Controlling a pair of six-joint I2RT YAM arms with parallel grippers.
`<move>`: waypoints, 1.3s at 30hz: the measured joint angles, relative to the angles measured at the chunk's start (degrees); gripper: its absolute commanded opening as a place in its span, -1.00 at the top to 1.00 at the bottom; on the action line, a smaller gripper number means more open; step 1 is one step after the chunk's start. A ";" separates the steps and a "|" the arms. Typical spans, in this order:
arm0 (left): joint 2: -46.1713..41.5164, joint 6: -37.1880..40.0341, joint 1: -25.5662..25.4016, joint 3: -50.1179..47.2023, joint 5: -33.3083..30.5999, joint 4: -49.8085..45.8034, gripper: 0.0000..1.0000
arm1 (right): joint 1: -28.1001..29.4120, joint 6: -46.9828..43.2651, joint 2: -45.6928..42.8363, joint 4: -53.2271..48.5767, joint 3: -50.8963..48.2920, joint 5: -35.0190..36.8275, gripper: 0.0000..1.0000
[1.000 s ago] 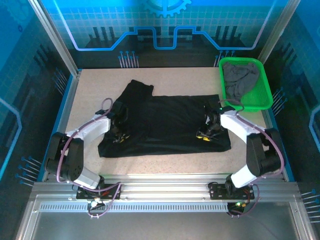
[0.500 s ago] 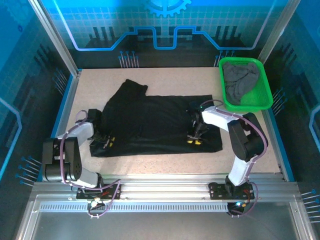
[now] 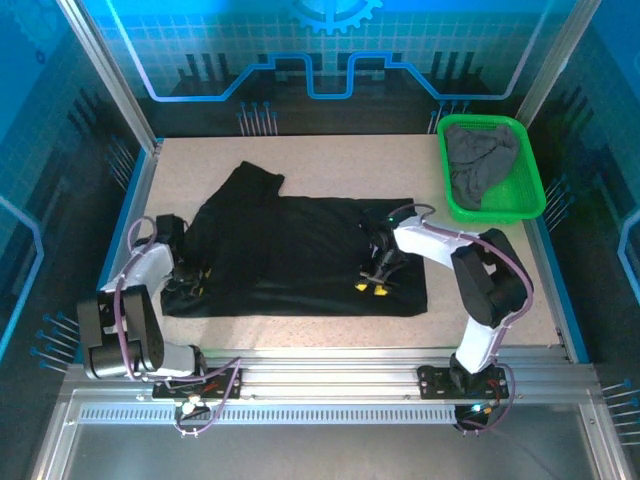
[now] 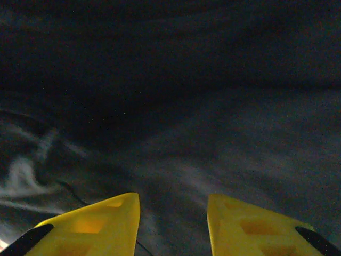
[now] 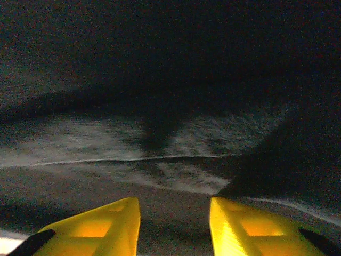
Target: Fold and stack the t-shirts
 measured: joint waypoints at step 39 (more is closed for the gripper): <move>74.12 20.28 -8.83 91.32 -1.88 12.17 -0.13 | -12.96 -9.81 -2.08 1.77 16.98 -1.86 0.11</move>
